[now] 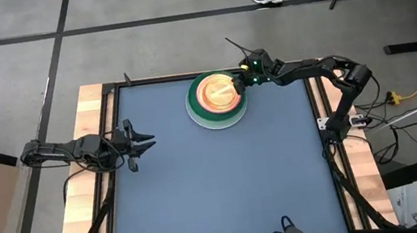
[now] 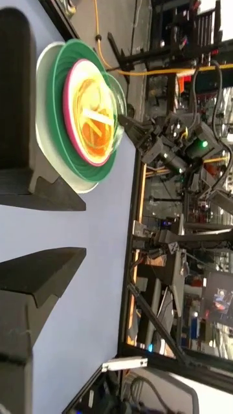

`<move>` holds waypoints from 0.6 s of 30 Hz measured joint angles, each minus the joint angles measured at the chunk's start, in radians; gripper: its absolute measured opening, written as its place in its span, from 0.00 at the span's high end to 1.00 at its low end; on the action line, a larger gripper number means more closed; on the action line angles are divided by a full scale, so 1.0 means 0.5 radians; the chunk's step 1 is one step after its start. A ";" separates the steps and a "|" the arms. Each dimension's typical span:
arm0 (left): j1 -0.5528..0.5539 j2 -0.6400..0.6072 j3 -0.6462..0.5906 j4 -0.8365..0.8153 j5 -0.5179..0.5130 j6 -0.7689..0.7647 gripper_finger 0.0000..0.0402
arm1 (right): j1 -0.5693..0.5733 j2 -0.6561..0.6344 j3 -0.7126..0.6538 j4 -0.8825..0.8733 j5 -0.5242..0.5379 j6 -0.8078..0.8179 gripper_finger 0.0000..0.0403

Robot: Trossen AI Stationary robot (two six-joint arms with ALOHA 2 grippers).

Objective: Stack plastic plates
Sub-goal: Stack the light green plate on top of the orange plate, then return to Home Position

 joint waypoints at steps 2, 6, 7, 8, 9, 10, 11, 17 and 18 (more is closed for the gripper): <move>0.000 0.000 0.000 0.000 0.029 -0.001 0.77 | 0.000 0.000 0.000 0.000 0.000 0.000 0.87; -0.001 0.001 0.000 -0.001 0.040 -0.001 0.77 | 0.000 0.000 0.000 0.000 0.000 0.000 0.79; -0.001 0.001 0.000 -0.001 0.040 -0.001 0.77 | 0.000 0.000 0.000 0.000 0.000 -0.001 0.78; -0.001 0.000 0.000 -0.001 0.040 -0.001 0.77 | 0.000 0.000 0.000 0.000 0.000 -0.001 0.77; -0.001 0.000 0.000 -0.001 0.040 -0.001 0.77 | 0.000 0.000 0.000 0.000 0.000 -0.001 0.76; -0.001 0.001 0.000 0.000 0.041 -0.001 0.77 | 0.000 0.000 0.000 -0.001 0.000 -0.001 0.75; -0.001 0.000 0.000 0.001 0.042 -0.001 0.77 | 0.000 0.000 0.000 -0.001 0.000 -0.001 0.74; -0.001 0.002 -0.128 0.292 0.151 0.006 0.77 | 0.000 0.000 0.000 -0.002 0.000 -0.002 0.73; -0.001 0.009 -0.127 0.298 0.172 0.007 0.77 | 0.000 0.000 0.000 -0.003 0.000 -0.004 0.73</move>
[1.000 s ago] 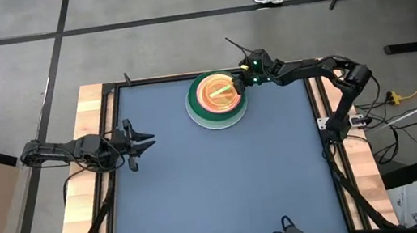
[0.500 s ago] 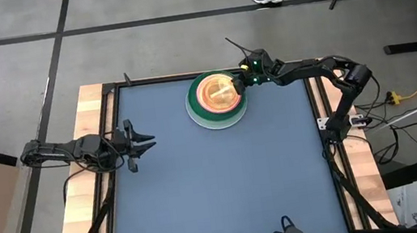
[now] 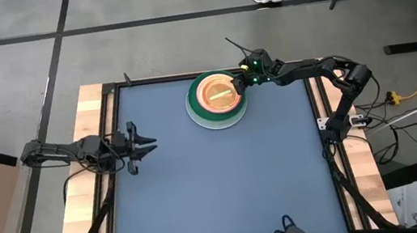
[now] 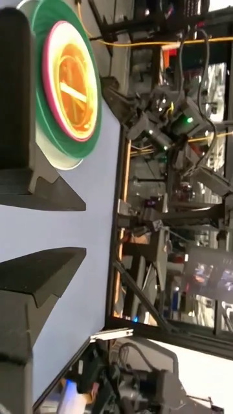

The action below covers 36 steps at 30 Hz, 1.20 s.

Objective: Stack plastic plates
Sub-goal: Return to Home Position

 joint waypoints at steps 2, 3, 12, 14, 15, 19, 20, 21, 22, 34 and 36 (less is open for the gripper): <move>0.000 0.002 -0.001 -0.008 0.004 0.005 0.77 | -0.003 0.000 0.000 -0.001 -0.001 0.000 0.73; 0.000 0.000 -0.001 -0.003 0.002 0.013 0.77 | -0.004 0.000 0.000 0.000 0.000 0.000 0.73; 0.000 -0.004 -0.001 -0.002 -0.002 0.106 0.77 | -0.089 -0.017 -0.001 0.000 -0.073 -0.173 0.73; 0.000 -0.004 -0.001 -0.012 -0.002 0.112 0.77 | -0.131 -0.023 -0.001 0.007 -0.143 -0.234 0.73; 0.000 -0.004 -0.001 -0.011 0.000 0.111 0.77 | -0.155 -0.030 -0.001 -0.003 -0.188 -0.268 0.73; 0.000 -0.004 -0.001 -0.012 0.003 0.110 0.77 | -0.221 -0.085 -0.002 -0.005 -0.333 -0.409 0.73; 0.000 -0.004 -0.001 -0.012 0.004 0.111 0.77 | -0.235 -0.105 -0.002 -0.011 -0.363 -0.426 0.73; 0.000 -0.004 -0.001 -0.012 0.004 0.111 0.77 | -0.245 -0.131 -0.002 -0.027 -0.386 -0.439 0.73; 0.000 -0.004 -0.001 -0.012 0.005 0.112 0.77 | -0.253 -0.156 -0.002 -0.030 -0.407 -0.463 0.73; 0.000 -0.001 -0.001 -0.010 0.004 0.105 0.77 | -0.249 -0.562 -0.001 -0.047 -0.754 -0.693 0.73; 0.000 -0.001 -0.001 -0.009 0.004 0.104 0.77 | -0.248 -0.630 -0.001 -0.046 -0.841 -0.694 0.73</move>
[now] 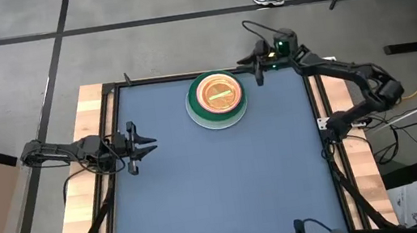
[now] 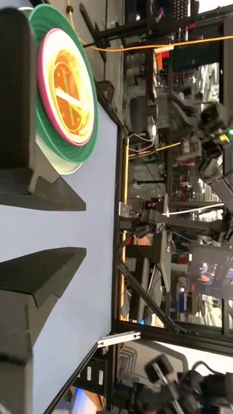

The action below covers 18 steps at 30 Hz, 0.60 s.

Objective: Stack plastic plates
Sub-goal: Return to Home Position

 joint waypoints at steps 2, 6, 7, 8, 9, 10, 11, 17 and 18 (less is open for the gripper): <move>0.000 0.000 0.000 0.000 0.000 0.000 0.77 | 0.002 -0.068 0.000 -0.002 -0.061 0.001 0.73; 0.000 0.000 0.000 0.001 0.000 -0.002 0.77 | 0.046 -0.183 0.000 -0.037 -0.107 -0.004 0.73; 0.000 0.000 0.000 0.001 0.000 -0.002 0.77 | 0.067 -0.208 0.000 -0.058 -0.107 -0.019 0.73; 0.000 0.000 0.000 0.001 0.000 -0.002 0.77 | 0.087 -0.237 0.000 -0.085 -0.107 -0.039 0.73; 0.000 0.000 0.000 0.001 0.000 -0.002 0.77 | 0.110 -0.267 -0.001 -0.100 -0.108 -0.056 0.73; 0.000 0.000 0.000 0.002 0.000 -0.002 0.77 | 0.144 -0.293 0.000 -0.100 -0.105 -0.076 0.73; 0.000 0.000 0.000 0.002 0.000 -0.002 0.77 | 0.183 -0.316 0.001 -0.104 -0.104 -0.091 0.73; 0.000 0.000 0.000 0.002 0.000 -0.004 0.77 | 0.449 -0.434 0.000 -0.113 -0.061 -0.101 0.73; 0.000 0.000 0.000 0.002 -0.001 -0.005 0.77 | 0.499 -0.454 0.000 -0.114 -0.021 -0.103 0.73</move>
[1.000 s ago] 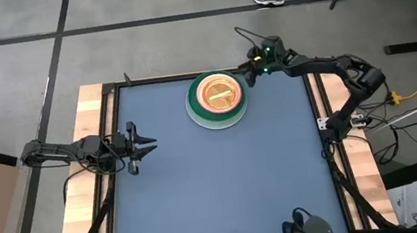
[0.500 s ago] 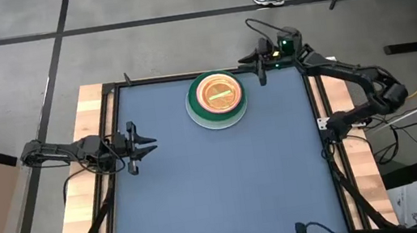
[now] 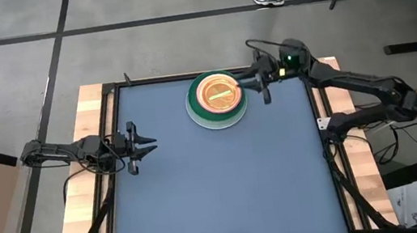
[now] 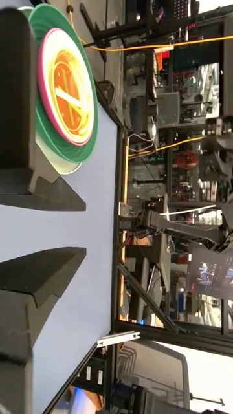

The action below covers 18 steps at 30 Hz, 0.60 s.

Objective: Stack plastic plates
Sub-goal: Return to Home Position

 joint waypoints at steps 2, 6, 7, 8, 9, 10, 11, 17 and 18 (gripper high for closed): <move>0.000 0.000 0.000 0.000 0.001 0.000 0.77 | 0.104 -0.035 0.000 -0.008 0.099 -0.034 0.73; 0.000 0.000 0.000 0.001 0.000 -0.001 0.77 | 0.301 -0.133 0.000 -0.029 0.282 -0.093 0.73; 0.000 0.000 0.000 0.001 0.000 -0.001 0.77 | 0.343 -0.160 0.000 -0.047 0.324 -0.096 0.73; 0.000 0.000 0.000 0.001 0.000 0.000 0.77 | 0.384 -0.188 0.000 -0.065 0.357 -0.107 0.73; 0.000 0.000 0.000 0.000 0.001 0.000 0.77 | 0.423 -0.221 0.000 -0.094 0.380 -0.135 0.73; 0.000 0.000 0.000 0.001 0.000 0.000 0.77 | 0.461 -0.256 0.000 -0.129 0.411 -0.161 0.73; 0.000 0.000 0.000 0.001 0.000 -0.001 0.77 | 0.495 -0.294 0.000 -0.157 0.446 -0.194 0.73; 0.000 0.000 0.000 0.001 0.000 -0.001 0.77 | 0.662 -0.581 0.000 -0.482 0.695 -0.325 0.73; 0.000 0.000 0.000 0.001 0.000 -0.001 0.77 | 0.688 -0.633 0.000 -0.555 0.748 -0.357 0.73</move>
